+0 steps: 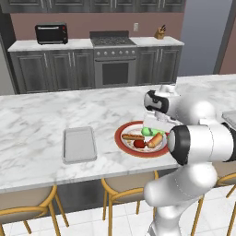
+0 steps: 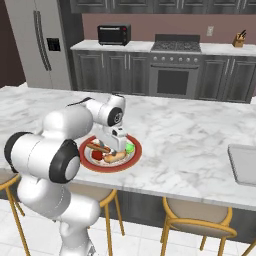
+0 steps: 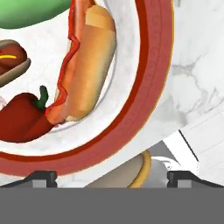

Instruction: Place one cooked food and one vegetable from the large plate to each tupperware container.

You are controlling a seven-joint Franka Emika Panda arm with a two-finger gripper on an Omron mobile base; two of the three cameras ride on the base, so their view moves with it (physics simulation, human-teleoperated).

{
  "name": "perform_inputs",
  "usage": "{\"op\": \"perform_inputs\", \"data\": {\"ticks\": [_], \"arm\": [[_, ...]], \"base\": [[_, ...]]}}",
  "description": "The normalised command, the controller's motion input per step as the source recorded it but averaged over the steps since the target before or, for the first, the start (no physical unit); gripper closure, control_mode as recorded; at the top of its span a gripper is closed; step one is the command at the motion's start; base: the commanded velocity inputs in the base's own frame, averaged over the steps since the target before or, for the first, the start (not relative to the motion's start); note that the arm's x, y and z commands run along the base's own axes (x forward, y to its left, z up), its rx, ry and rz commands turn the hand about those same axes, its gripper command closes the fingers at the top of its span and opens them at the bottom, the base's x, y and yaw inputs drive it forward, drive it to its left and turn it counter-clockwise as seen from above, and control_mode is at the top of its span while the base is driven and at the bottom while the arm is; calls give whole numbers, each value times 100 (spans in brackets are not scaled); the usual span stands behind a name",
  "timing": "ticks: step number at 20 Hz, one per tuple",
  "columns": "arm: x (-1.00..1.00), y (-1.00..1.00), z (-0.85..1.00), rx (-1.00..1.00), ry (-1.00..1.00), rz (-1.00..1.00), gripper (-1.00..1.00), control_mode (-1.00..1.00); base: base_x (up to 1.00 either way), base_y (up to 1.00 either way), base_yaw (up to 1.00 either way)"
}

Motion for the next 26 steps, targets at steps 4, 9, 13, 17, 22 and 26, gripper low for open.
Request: {"op": "perform_inputs", "data": {"ticks": [4, 9, 13, 17, 22, 26], "arm": [[55, 0, -51, -1, 0, 0, -100, -100], [48, -8, -25, -1, 0, 0, -100, -100], [19, -26, -23, 0, 0, 0, -100, -100], [3, -5, -29, 0, 0, 0, -100, -100], [0, 7, -29, -4, 7, -1, -100, -100], [-2, 13, -48, -6, 1, 0, 100, -100]], "base": [[0, 0, 0], [0, 0, 0], [0, 0, 0], [0, 0, 0], [0, 0, 0], [0, 0, 0]]}}
